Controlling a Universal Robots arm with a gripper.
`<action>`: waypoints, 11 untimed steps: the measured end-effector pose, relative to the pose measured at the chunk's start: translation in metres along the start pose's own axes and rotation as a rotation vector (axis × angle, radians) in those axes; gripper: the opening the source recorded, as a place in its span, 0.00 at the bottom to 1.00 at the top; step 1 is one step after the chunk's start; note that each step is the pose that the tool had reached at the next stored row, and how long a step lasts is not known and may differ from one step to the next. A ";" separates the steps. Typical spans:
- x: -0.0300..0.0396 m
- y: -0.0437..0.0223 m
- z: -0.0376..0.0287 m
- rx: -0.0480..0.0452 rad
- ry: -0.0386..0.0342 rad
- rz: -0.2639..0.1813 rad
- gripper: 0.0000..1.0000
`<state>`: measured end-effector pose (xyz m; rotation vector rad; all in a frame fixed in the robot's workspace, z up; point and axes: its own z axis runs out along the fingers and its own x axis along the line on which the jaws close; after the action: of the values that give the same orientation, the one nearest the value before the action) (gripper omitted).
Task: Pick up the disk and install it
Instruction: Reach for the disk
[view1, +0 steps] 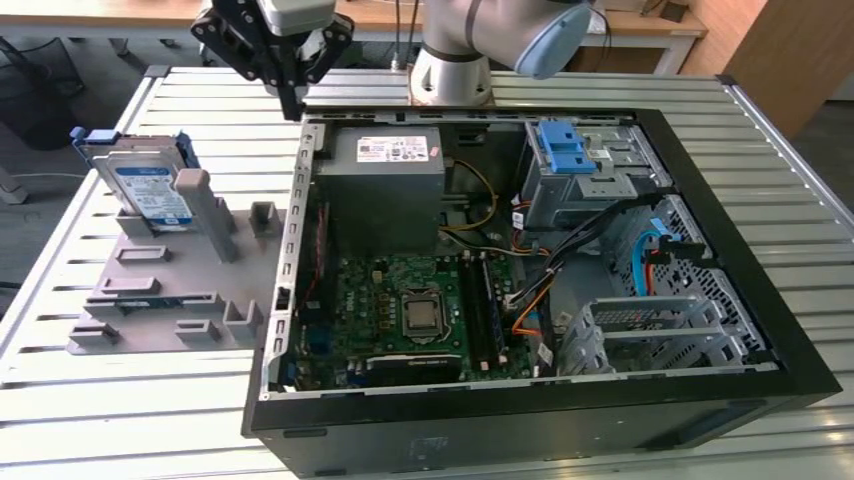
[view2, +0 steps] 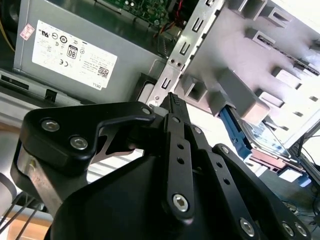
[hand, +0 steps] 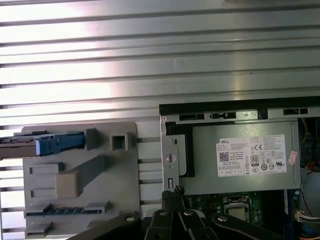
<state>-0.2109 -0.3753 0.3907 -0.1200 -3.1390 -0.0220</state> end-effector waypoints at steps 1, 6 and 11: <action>0.0010 0.0004 0.0000 0.0001 0.0000 0.000 0.11; 0.0079 0.0034 0.0002 0.0001 0.0000 0.000 0.11; 0.0143 0.0054 0.0004 0.0001 -0.0001 0.000 0.11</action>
<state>-0.2247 -0.3688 0.3904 -0.1200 -3.1391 -0.0219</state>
